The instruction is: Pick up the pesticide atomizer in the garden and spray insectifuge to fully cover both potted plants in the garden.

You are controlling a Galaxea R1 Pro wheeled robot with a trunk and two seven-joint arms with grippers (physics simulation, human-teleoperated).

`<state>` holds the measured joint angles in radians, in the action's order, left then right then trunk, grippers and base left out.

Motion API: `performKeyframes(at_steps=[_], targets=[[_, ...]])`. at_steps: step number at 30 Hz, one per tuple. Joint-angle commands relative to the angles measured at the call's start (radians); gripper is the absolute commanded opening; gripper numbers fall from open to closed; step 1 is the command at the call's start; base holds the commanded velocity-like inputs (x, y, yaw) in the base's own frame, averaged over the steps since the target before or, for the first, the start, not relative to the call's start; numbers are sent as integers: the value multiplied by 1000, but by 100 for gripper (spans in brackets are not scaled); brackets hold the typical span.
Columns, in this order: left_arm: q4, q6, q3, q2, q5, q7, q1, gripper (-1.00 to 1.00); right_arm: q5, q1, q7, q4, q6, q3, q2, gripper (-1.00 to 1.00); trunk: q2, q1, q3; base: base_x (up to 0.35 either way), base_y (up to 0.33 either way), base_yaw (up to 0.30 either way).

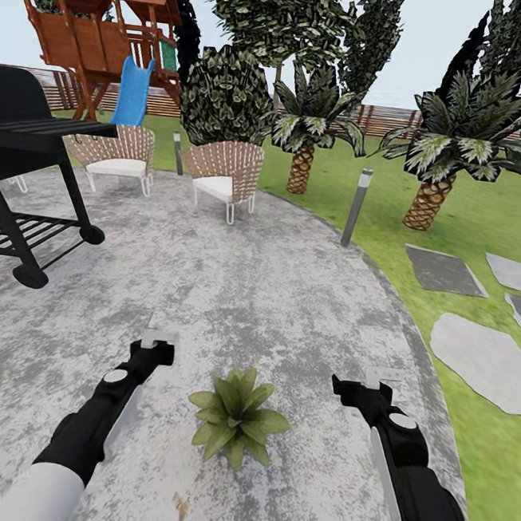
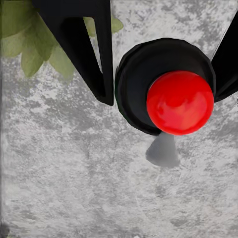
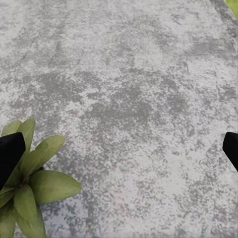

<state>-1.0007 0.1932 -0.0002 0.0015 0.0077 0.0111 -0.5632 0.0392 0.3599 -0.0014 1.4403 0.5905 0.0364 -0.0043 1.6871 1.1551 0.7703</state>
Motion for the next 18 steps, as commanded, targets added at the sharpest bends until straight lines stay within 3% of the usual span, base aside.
performKeyframes(at_steps=[1, 6, 8, 11, 12, 14, 15, 16, 17, 18], targets=[[-59, 49, 0, 1, 1, 2, 6, -100, 3, 1, 0, 1, 6, 0, 0, 100, 0, 0, 1, 0, 0, 0], [-267, 205, -1, 1, 1, 19, 26, -100, -3, 1, 2, 3, 6, 3, -4, 100, 0, 0, 1, 0, 0, 0], [-294, 254, 0, 2, 1, 83, 27, -100, -4, 1, 4, 2, 7, 3, -7, 100, 0, 0, 1, 0, 0, 0], [-310, 299, 6, 6, -3, 279, 24, -100, -7, 1, 7, 2, 8, 5, -20, 100, 0, 0, 1, 0, 0, 0], [-310, 302, 6, 8, -3, 306, 23, -100, -8, 1, 8, 2, 9, 5, -25, 100, 0, 0, 1, 0, 0, 0], [-313, 323, 7, 31, -6, 428, 18, -100, -17, 1, 11, 2, 42, 5, -59, 100, 0, 0, 1, 0, 0, 0], [-313, 341, 5, 49, -6, 498, 13, -100, -42, 1, 22, 1, 81, 5, -80, 100, 0, 0, 1, 0, 0, 0], [-314, 355, 3, 76, -8, 601, 1, -100, -99, 2, 59, 0, 138, 5, -115, 100, 0, 0, 1, 0, 0, 0], [-314, 359, 4, 89, -9, 655, -4, -100, -134, 4, 81, 0, 159, 5, -138, 100, 0, 0, 1, 0, 0, 0], [-314, 363, 5, 113, -10, 754, -16, -100, -196, 6, 128, 1, 184, 5, -184, 100, 0, 0, 1, 0, 0, 0]])
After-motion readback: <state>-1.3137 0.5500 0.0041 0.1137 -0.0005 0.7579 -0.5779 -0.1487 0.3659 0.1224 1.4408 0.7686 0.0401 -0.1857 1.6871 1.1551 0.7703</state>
